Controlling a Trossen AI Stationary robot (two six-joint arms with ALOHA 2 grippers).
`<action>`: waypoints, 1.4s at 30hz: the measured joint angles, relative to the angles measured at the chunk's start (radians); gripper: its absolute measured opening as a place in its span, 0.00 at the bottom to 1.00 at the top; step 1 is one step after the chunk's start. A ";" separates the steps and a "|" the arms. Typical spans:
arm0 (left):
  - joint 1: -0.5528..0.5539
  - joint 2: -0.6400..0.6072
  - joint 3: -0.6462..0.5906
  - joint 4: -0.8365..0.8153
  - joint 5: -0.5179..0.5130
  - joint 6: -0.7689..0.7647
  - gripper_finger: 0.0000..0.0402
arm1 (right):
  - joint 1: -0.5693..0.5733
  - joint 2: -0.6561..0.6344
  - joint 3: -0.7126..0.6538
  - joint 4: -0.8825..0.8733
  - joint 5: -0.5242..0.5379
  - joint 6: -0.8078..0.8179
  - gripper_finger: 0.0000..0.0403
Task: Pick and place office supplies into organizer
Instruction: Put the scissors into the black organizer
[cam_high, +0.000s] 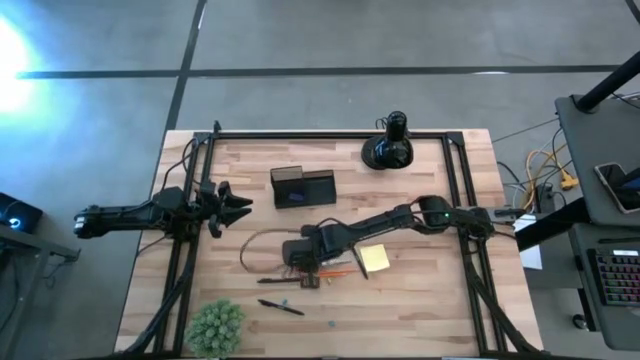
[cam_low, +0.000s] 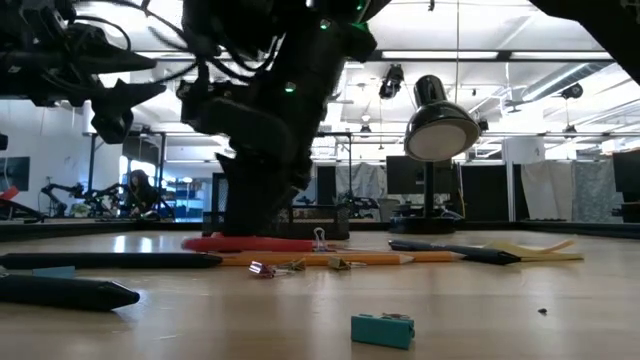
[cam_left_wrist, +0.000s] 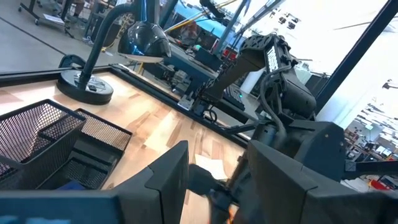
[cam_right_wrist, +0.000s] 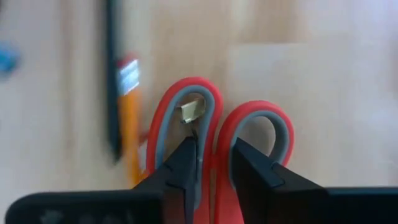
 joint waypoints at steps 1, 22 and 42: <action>0.000 0.000 0.001 0.000 0.000 0.000 0.38 | -0.004 -0.008 0.006 0.007 0.029 0.047 0.17; 0.000 -0.001 0.004 0.003 0.000 0.000 0.38 | -0.108 -0.086 0.220 -0.095 0.235 0.094 0.08; 0.001 0.034 -0.002 -0.001 -0.063 0.054 0.38 | -0.328 -0.178 0.212 0.394 0.521 0.088 0.07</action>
